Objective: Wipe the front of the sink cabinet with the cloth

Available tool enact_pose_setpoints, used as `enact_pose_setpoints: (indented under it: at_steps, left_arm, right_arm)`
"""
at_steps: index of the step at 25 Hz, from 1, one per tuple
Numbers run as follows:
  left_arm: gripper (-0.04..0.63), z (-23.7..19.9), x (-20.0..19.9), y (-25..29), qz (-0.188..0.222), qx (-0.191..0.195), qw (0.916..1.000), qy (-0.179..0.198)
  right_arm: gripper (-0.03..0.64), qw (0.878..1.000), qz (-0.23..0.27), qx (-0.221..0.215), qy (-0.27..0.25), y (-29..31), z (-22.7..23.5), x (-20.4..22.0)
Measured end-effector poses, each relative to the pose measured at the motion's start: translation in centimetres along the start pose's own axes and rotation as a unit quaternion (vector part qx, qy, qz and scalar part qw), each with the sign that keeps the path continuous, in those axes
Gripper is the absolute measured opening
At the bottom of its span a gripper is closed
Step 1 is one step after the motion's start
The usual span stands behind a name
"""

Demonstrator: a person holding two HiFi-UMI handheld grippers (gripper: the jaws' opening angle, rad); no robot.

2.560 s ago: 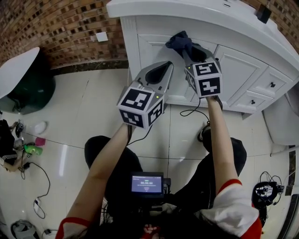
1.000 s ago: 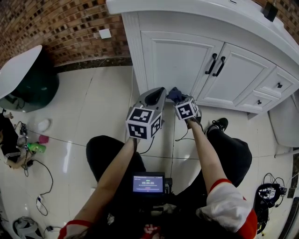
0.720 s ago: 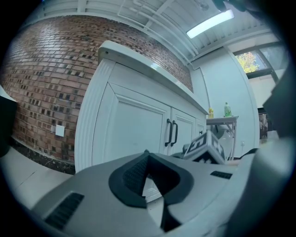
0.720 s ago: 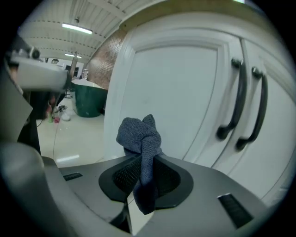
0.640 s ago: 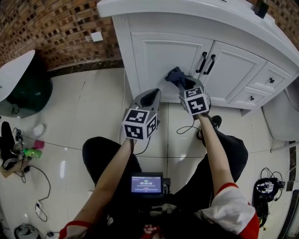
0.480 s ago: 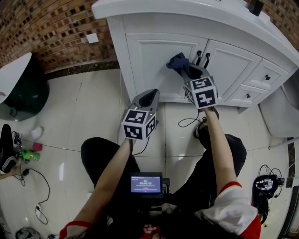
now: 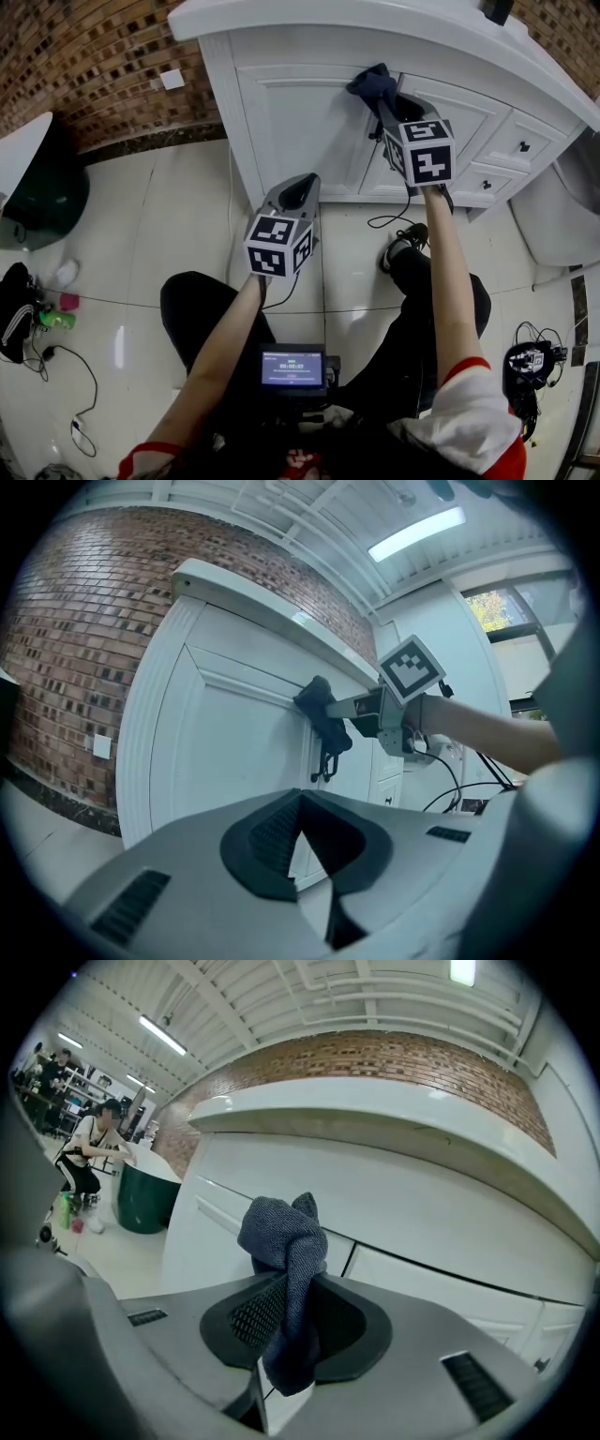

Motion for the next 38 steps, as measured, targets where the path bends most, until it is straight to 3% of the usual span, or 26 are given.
enact_pose_setpoints:
  at_steps: [12, 21, 30, 38]
  left_arm:
    - [0.035, 0.1, 1.2, 0.4, -0.015, 0.0, 0.9999, -0.005]
    - [0.035, 0.3, 2.1, 0.4, -0.026, 0.002, 0.9996, -0.004]
    - [0.035, 0.4, 3.3, 1.0, -0.039, 0.004, 0.9992, -0.005]
    - [0.035, 0.5, 5.0, 2.4, -0.053, 0.007, 0.9985, -0.009]
  right_arm:
    - [0.081, 0.999, -0.036, 0.01, -0.022, 0.3, -2.4, 5.2]
    - [0.081, 0.994, -0.108, 0.004, -0.007, 2.0, -3.8, 13.2]
    - [0.081, 0.974, -0.219, -0.016, 0.056, 4.3, -5.3, 25.3]
    - [0.081, 0.952, -0.292, -0.028, 0.092, 5.5, -6.5, 33.5]
Point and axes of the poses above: the fingertips, and each gripper's own axes: y forward along the fingers, z to its right, x out of its underside, the point moved 2 cm from there along -y, backward along the fingers, and after that the axes turned 8 degrees about y, right-handed, at the moved point
